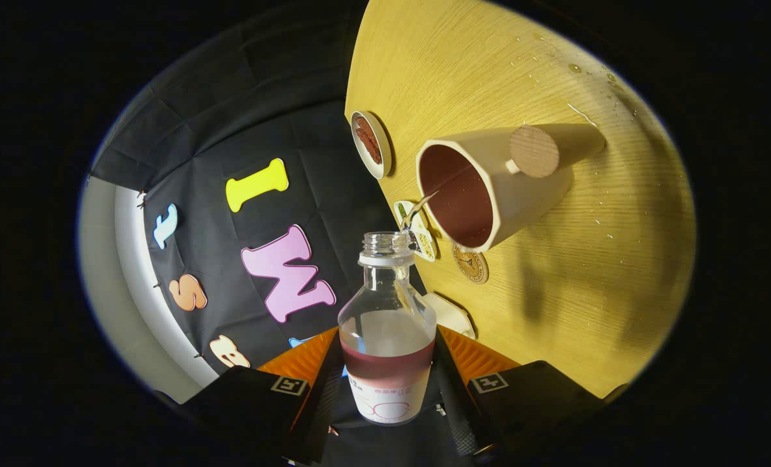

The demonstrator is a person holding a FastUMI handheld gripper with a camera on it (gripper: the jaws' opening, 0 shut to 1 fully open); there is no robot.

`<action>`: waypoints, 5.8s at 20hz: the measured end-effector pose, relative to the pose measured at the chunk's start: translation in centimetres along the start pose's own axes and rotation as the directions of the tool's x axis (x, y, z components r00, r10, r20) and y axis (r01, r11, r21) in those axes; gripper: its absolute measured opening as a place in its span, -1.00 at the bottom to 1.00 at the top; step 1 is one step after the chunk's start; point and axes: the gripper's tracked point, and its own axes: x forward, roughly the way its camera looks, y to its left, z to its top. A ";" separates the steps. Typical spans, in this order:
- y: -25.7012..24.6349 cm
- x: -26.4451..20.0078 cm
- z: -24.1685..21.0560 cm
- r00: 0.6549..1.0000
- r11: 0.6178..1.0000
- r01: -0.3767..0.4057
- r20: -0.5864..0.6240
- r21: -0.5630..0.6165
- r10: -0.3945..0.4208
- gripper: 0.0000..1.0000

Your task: Take the bottle from table, then pour the juice into the cup, finally place the bottle on the coaster

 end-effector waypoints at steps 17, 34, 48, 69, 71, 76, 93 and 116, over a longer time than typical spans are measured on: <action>0.2 0.8 -0.7 1.000 0.994 -0.010 0.027 0.113 0.007 0.52; 1.7 1.1 -2.4 0.997 0.982 -0.063 0.047 0.178 0.056 0.52; 3.6 0.9 0.5 0.985 0.952 -0.147 0.126 0.269 0.116 0.52; 4.6 -0.2 1.1 0.975 0.867 -0.204 0.172 0.454 0.140 0.52; 5.0 -0.2 1.2 0.975 0.863 -0.203 0.178 0.463 0.133 0.52; 5.4 0.2 1.4 0.976 0.852 -0.195 0.178 0.485 0.122 0.52; 4.0 0.9 1.2 0.980 0.921 -0.152 0.175 0.358 0.093 0.52; 5.4 -0.8 -0.6 0.904 0.580 0.189 0.371 -0.792 0.212 0.51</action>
